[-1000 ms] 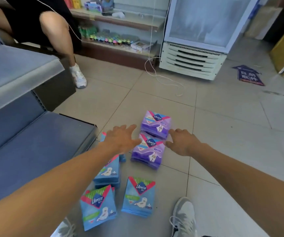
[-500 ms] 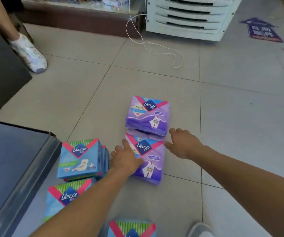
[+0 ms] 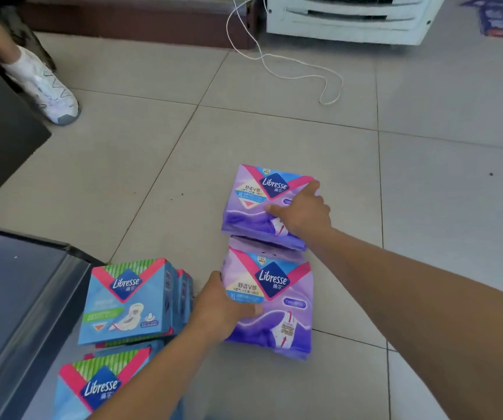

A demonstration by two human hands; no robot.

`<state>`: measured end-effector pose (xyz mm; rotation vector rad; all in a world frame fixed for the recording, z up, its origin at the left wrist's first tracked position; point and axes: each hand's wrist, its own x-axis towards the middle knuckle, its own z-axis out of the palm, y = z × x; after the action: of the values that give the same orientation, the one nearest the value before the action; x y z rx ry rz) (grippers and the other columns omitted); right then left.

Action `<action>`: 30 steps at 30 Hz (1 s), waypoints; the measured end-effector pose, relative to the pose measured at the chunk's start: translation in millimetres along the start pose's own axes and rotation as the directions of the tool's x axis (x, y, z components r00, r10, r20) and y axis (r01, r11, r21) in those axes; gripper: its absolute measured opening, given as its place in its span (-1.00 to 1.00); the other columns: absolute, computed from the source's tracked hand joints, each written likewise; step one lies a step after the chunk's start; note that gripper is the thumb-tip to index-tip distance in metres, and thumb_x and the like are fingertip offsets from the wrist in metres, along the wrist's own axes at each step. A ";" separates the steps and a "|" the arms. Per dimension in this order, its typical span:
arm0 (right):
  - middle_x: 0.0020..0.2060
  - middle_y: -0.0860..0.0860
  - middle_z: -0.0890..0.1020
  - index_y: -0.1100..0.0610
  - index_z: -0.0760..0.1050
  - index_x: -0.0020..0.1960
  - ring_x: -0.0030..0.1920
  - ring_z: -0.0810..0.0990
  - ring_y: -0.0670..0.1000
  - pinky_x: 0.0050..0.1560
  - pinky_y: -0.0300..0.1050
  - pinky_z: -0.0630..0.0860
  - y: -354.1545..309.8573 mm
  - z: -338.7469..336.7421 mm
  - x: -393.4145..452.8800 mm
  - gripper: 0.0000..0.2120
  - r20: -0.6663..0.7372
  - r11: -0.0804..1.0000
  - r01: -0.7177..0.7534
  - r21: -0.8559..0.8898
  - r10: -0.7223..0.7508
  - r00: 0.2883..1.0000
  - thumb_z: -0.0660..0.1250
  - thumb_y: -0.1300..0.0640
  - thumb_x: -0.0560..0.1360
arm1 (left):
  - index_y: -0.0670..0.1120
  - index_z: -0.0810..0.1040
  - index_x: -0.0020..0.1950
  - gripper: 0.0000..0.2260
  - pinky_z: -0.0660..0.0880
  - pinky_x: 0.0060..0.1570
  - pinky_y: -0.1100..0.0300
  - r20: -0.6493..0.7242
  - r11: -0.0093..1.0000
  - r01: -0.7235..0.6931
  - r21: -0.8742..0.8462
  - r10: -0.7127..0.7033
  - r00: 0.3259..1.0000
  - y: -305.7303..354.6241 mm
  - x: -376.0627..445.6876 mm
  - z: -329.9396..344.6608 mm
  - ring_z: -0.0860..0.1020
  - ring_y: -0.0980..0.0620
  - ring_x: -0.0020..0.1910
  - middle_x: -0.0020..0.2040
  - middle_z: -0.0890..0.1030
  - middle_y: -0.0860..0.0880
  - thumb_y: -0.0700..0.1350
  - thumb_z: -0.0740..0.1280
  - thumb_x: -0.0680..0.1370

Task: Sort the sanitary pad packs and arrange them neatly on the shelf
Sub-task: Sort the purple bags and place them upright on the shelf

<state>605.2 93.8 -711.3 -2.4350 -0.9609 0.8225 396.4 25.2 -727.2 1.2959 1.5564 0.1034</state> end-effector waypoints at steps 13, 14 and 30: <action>-0.05 0.05 0.69 0.12 0.49 0.06 -0.11 0.70 0.07 -0.10 0.03 0.66 3.7 -108.0 -45.1 -0.63 0.061 0.774 -0.057 0.631 0.023 0.998 0.58 0.15 0.35 | -0.06 0.50 0.15 -0.42 0.62 0.03 0.00 0.025 0.948 -0.160 -0.275 0.173 0.985 38.2 -61.8 -45.6 0.66 -0.01 -0.01 0.00 0.70 -0.03 -0.21 0.65 0.22; -0.04 0.06 0.69 0.15 0.48 0.13 -0.10 0.70 0.09 -0.11 0.03 0.66 -0.6 -126.5 -53.3 -0.57 0.050 0.761 -0.037 0.648 0.005 0.999 0.58 0.16 0.35 | -0.07 0.50 0.16 -0.38 0.62 0.03 -0.02 0.016 0.938 -0.184 -0.295 0.197 0.980 44.8 -69.7 -53.8 0.67 -0.02 -0.01 0.00 0.70 -0.03 -0.19 0.66 0.17; 0.00 0.05 0.70 0.08 0.51 0.15 -0.05 0.70 0.11 -0.23 -0.05 0.63 -121.9 -322.8 -307.4 -0.62 -0.155 0.455 0.352 0.818 -0.415 0.896 0.52 0.25 0.38 | 0.01 0.46 0.21 -0.41 0.61 0.04 -0.16 -0.269 0.750 -0.589 -0.300 0.526 0.807 124.2 -314.4 -252.6 0.67 -0.06 0.03 0.05 0.68 -0.01 -0.08 0.64 0.27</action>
<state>573.5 -87.6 -287.4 -1.2843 -0.8162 0.9078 246.4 -30.3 -336.7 1.4285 1.1498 0.8758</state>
